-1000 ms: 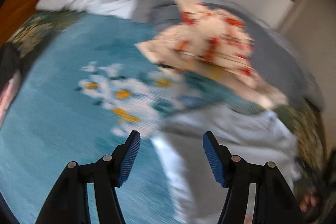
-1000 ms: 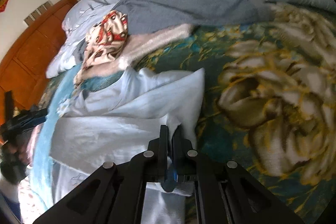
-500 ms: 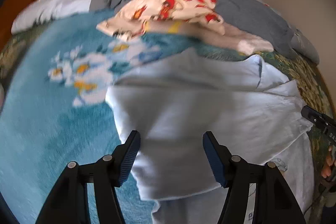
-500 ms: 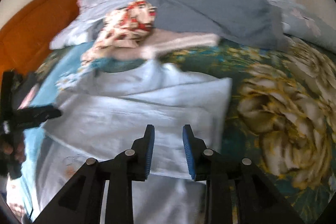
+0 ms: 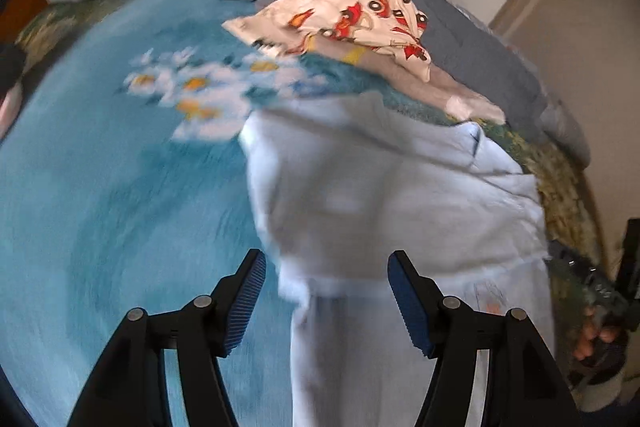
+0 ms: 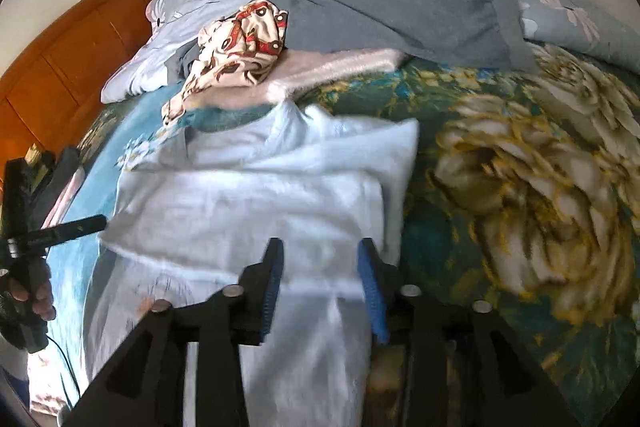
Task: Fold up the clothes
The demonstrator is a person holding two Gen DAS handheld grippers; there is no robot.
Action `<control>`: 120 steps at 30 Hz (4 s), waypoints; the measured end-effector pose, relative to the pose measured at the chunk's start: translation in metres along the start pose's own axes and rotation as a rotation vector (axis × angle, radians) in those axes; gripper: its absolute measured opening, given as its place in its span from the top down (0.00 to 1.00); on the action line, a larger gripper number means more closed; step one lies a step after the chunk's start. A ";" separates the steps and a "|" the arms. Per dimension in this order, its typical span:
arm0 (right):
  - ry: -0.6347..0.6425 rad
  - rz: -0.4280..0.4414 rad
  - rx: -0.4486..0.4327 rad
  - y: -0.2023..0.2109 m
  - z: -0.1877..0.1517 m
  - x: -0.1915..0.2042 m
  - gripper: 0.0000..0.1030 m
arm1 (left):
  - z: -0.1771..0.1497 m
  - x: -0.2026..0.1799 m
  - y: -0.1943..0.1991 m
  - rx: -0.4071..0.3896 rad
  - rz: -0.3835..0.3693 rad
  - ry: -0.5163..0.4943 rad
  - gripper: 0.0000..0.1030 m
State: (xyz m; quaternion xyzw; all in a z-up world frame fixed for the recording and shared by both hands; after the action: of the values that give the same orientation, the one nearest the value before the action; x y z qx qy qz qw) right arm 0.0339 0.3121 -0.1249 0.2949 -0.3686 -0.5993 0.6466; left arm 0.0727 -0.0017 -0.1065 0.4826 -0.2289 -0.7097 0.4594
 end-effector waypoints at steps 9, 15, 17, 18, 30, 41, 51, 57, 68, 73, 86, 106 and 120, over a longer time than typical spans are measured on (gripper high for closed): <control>-0.139 0.075 0.105 0.033 -0.076 -0.030 0.60 | -0.096 0.025 0.047 -0.032 -0.099 0.178 0.35; -0.168 0.146 0.172 0.060 -0.118 -0.027 0.60 | -0.144 0.017 0.069 -0.001 -0.130 0.188 0.35; -0.141 0.146 0.188 0.070 -0.133 -0.021 0.60 | -0.159 0.014 0.076 0.003 -0.153 0.193 0.35; -0.127 0.141 0.190 0.073 -0.138 -0.020 0.60 | -0.166 0.014 0.079 0.003 -0.162 0.198 0.35; -0.070 0.179 0.227 0.103 -0.191 -0.009 0.60 | -0.215 0.002 0.094 -0.038 -0.157 0.120 0.34; -0.111 0.286 0.219 0.114 -0.218 -0.017 0.60 | -0.229 0.003 0.101 -0.013 -0.310 0.212 0.33; -0.206 0.428 0.267 0.103 -0.222 -0.013 0.87 | -0.243 0.025 0.105 0.023 -0.246 0.300 0.80; -0.248 0.464 0.294 0.102 -0.230 -0.022 0.87 | -0.244 0.020 0.102 0.049 -0.192 0.241 0.80; -0.280 0.544 0.302 0.095 -0.226 -0.012 0.87 | -0.239 0.028 0.093 0.059 -0.301 0.360 0.83; -0.266 0.545 0.323 0.097 -0.228 -0.011 0.87 | -0.251 0.017 0.092 0.119 -0.316 0.317 0.83; -0.345 0.619 0.316 0.114 -0.226 -0.022 0.95 | -0.254 0.008 0.111 0.097 -0.266 0.279 0.96; -0.516 0.875 0.017 0.068 0.011 -0.034 0.95 | -0.002 -0.001 0.082 -0.159 -0.365 0.353 0.96; -0.596 0.686 0.152 -0.045 0.092 -0.033 0.92 | 0.074 0.056 -0.007 -0.174 -0.385 0.619 0.95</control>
State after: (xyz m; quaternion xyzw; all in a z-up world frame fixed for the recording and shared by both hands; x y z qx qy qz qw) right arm -0.0676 0.3453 -0.1149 0.0172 -0.6577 -0.3807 0.6498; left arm -0.0028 -0.0556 -0.1068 0.6676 0.0771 -0.6203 0.4045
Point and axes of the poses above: each gripper's, at about its wrist camera, not at the fingertips, and y roughly against the way its jaws point, x to its left, z to its top, the point moved 5 cm from there along -y, roughly the way its jaws point, and after that the axes turned 10 degrees about -z, right-handed, at the moved point
